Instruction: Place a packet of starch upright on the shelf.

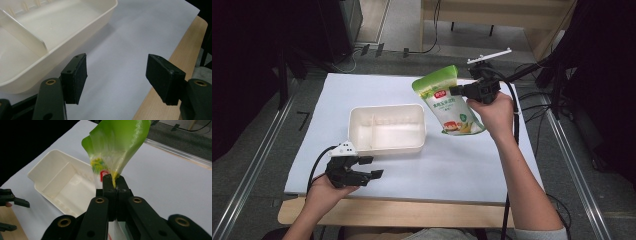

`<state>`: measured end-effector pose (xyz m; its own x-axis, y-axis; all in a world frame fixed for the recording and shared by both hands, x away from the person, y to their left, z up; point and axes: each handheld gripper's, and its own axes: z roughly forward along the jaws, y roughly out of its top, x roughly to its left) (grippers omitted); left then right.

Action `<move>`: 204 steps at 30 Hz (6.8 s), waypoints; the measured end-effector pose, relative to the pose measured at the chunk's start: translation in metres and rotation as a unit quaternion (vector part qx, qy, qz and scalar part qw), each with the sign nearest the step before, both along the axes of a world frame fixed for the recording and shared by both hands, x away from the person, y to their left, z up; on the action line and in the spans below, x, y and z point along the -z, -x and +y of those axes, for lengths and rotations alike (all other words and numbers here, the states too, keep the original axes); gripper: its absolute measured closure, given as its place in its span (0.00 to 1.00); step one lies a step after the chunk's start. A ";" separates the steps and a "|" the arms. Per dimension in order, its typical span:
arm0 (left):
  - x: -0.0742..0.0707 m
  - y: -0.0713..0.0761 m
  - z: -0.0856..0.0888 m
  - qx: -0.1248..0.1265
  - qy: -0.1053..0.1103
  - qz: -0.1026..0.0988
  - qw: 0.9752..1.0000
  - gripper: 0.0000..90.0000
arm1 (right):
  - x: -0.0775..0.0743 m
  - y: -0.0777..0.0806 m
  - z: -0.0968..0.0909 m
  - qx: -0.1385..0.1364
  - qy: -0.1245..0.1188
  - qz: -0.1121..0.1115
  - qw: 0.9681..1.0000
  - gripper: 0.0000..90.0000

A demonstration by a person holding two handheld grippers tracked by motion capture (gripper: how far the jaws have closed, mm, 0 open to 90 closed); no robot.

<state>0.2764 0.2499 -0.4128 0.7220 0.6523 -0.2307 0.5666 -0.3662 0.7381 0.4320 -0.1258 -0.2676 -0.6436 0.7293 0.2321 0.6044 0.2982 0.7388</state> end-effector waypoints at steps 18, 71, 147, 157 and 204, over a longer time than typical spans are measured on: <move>0.000 0.000 -0.001 0.000 0.001 0.001 1.000 0.38 | -0.042 -0.013 0.035 -0.020 0.004 -0.008 1.000 1.00; -0.001 0.000 0.001 0.004 0.011 0.003 1.000 0.38 | 0.003 -0.041 0.207 -0.088 0.017 0.028 0.996 1.00; 0.001 0.000 -0.002 0.005 0.004 0.008 1.000 0.38 | 0.093 -0.008 0.041 -0.059 0.004 0.013 0.998 0.48; 0.001 0.000 -0.002 0.004 -0.001 0.009 1.000 0.38 | 0.101 0.021 0.015 -0.063 0.006 -0.017 0.998 0.43; 0.002 -0.009 -0.013 0.019 -0.010 0.017 1.000 0.37 | 0.176 0.083 -0.027 -0.060 -0.006 -0.011 0.998 0.36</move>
